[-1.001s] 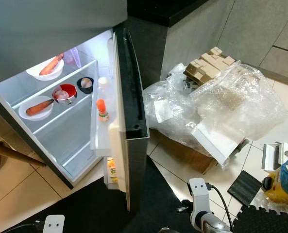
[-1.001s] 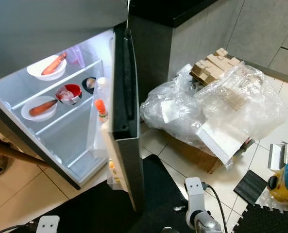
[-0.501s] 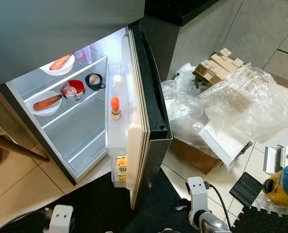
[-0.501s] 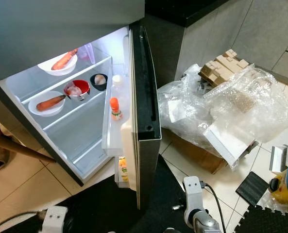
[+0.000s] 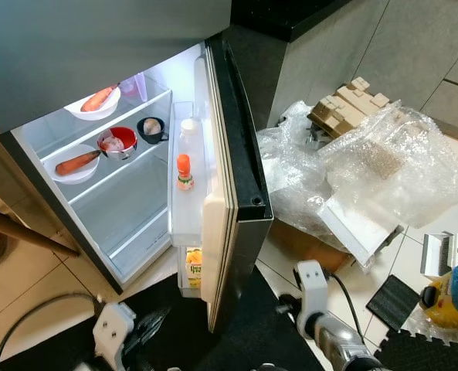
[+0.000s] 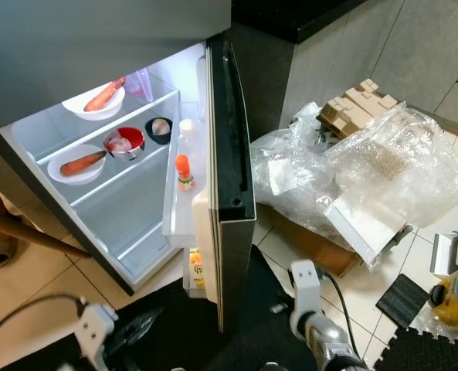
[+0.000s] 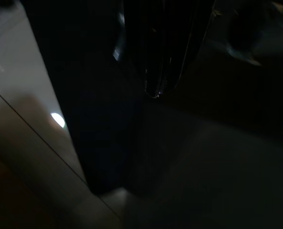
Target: Restocking fridge
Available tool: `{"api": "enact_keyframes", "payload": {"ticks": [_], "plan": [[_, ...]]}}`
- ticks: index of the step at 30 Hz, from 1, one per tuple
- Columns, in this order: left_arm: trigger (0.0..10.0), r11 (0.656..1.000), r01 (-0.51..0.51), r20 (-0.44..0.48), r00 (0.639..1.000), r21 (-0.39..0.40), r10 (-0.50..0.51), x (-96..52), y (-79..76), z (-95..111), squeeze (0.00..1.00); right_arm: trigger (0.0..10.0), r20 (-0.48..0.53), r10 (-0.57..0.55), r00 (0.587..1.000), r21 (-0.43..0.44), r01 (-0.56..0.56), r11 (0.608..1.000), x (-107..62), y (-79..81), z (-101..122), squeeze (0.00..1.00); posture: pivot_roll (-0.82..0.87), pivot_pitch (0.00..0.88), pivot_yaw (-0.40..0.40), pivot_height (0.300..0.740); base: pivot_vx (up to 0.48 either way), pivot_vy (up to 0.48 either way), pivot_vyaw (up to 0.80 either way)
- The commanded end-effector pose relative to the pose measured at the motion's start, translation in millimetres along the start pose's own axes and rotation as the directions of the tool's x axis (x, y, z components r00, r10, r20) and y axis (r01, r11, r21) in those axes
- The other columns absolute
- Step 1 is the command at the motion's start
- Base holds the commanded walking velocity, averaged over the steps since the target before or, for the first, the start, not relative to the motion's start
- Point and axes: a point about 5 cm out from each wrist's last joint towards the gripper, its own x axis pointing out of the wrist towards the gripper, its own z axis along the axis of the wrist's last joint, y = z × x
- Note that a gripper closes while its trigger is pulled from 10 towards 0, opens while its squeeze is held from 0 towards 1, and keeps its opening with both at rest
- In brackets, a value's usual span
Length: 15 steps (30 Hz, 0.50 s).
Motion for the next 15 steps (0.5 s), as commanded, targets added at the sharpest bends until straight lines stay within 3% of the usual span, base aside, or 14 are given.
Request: {"api": "enact_keyframes", "payload": {"ticks": [1,6,15], "plan": [[10.0,0.997,0.075,0.011,0.997,-0.03,-0.075,6.0,-5.5,12,0.0,0.0,0.017,0.029,0.999,0.019,-0.029,0.999,1.8,2.7,4,0.0,-0.07,0.158,-0.038,0.731,0.0,0.0,0.0],[10.0,0.991,0.13,0.063,0.99,-0.036,-0.128,18.8,-12.7,32,0.0,0.0,0.084,0.046,0.995,0.032,-0.049,0.998,10.7,9.7,24,0.0,-0.07,0.156,-0.038,0.731,0.0,0.0,0.0],[10.0,0.98,0.172,0.029,0.985,-0.1,-0.17,9.4,-24.9,44,0.0,0.0,0.13,0.11,0.985,0.05,-0.117,0.992,18.3,25.8,34,0.0,-0.07,0.148,-0.041,0.731,0.0,0.0,0.0]]}}
